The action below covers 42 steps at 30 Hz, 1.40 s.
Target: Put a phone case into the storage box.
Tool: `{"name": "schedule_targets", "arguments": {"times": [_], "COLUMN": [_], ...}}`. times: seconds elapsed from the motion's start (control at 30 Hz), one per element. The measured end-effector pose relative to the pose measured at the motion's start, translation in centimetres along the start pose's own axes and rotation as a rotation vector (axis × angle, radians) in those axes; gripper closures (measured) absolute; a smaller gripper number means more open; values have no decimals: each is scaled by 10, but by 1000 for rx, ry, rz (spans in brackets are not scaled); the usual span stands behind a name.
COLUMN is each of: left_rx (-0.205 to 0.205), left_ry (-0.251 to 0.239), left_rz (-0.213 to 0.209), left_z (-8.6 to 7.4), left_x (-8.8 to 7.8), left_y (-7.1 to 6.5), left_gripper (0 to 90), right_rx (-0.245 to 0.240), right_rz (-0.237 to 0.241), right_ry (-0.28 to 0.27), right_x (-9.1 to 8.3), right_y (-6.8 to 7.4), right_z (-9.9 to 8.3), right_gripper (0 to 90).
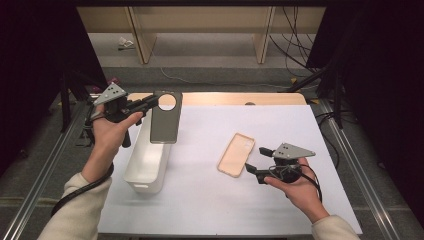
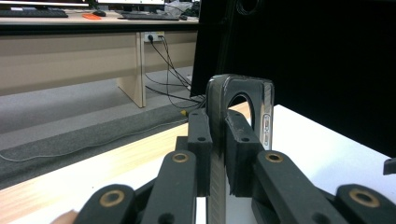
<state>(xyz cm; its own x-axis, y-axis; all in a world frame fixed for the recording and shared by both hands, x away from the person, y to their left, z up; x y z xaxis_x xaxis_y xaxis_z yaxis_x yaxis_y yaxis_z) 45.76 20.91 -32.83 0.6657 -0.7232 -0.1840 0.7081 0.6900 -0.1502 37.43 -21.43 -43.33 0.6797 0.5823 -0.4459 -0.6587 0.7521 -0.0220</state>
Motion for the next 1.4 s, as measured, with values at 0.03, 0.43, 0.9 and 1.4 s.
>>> {"name": "schedule_targets", "arguments": {"times": [0.03, 0.43, 0.9, 1.4], "left_rx": [1, 20, 12, 7], "left_ry": [0, 8, 14, 32], "left_rz": [2, 29, 53, 61], "left_z": [1, 10, 8, 4], "left_x": [0, 2, 7, 16], "left_y": [1, 17, 37, 52], "left_gripper": [816, 816, 816, 816], "right_rx": [0, 4, 6, 9], "right_rz": [1, 0, 1, 0], "right_ry": [1, 1, 2, 2], "right_x": [0, 0, 0, 0], "right_y": [0, -1, -1, -1], "right_z": [0, 0, -1, -1], "right_gripper": [235, 236, 241, 244]}}
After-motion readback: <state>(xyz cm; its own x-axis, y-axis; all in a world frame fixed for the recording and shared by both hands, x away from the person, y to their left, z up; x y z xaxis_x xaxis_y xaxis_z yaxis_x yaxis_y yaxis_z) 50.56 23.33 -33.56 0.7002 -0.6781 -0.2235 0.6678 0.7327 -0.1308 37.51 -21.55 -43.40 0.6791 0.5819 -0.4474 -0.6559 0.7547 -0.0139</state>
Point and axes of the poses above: each handheld gripper's, and its own axes: x roughly forward along the jaws, z roughly out of its top, y roughly to its left, the point moved 2 cm from there along x, roughly forward along the jaws, and after that the axes turned 7 degrees about -z, right-handed, at the moved point
